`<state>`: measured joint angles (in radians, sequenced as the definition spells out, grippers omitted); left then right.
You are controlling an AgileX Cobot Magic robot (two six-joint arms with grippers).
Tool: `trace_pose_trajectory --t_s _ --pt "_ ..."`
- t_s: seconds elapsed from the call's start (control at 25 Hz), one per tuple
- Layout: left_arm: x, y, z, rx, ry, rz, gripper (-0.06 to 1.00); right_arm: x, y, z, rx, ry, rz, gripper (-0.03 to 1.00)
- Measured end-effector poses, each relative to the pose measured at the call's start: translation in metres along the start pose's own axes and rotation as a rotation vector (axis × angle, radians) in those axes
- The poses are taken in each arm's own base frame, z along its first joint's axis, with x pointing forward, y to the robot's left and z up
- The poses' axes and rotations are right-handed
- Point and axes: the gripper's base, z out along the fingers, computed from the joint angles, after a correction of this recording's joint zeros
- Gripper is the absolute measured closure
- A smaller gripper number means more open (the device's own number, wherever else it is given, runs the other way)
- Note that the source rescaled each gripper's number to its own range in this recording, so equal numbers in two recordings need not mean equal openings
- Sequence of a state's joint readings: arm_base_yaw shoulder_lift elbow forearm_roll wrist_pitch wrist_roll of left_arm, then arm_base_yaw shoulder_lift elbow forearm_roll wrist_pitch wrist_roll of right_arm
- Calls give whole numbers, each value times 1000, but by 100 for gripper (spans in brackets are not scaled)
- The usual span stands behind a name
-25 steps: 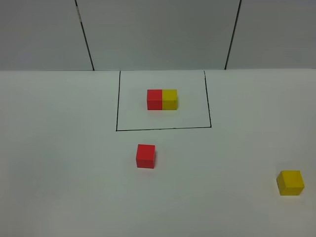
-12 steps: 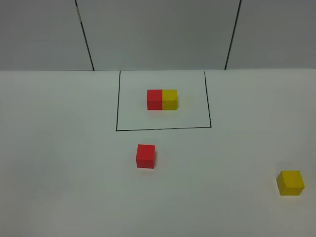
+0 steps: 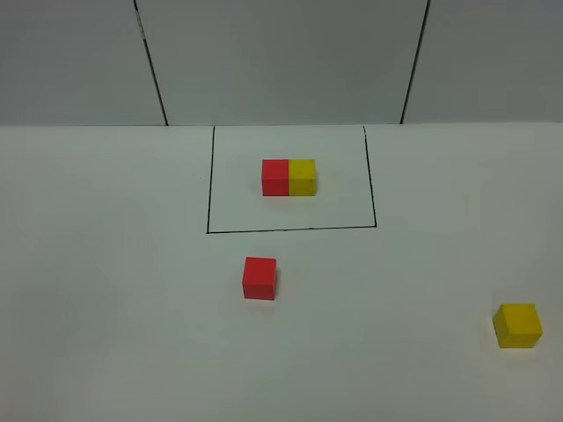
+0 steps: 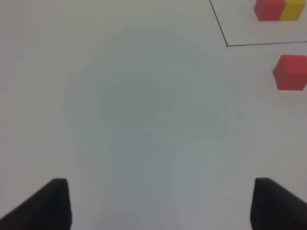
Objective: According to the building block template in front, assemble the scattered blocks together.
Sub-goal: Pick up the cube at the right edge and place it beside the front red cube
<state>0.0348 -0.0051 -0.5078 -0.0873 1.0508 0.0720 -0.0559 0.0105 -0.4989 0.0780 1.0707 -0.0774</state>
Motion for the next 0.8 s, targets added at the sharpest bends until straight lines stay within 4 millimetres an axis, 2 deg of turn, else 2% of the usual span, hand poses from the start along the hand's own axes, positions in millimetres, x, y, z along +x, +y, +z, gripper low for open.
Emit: trace_pose_trajectory --t_s 0.8 --pt "0 0 0 0 0 -1 20 0 0 0 0 0 0 37"
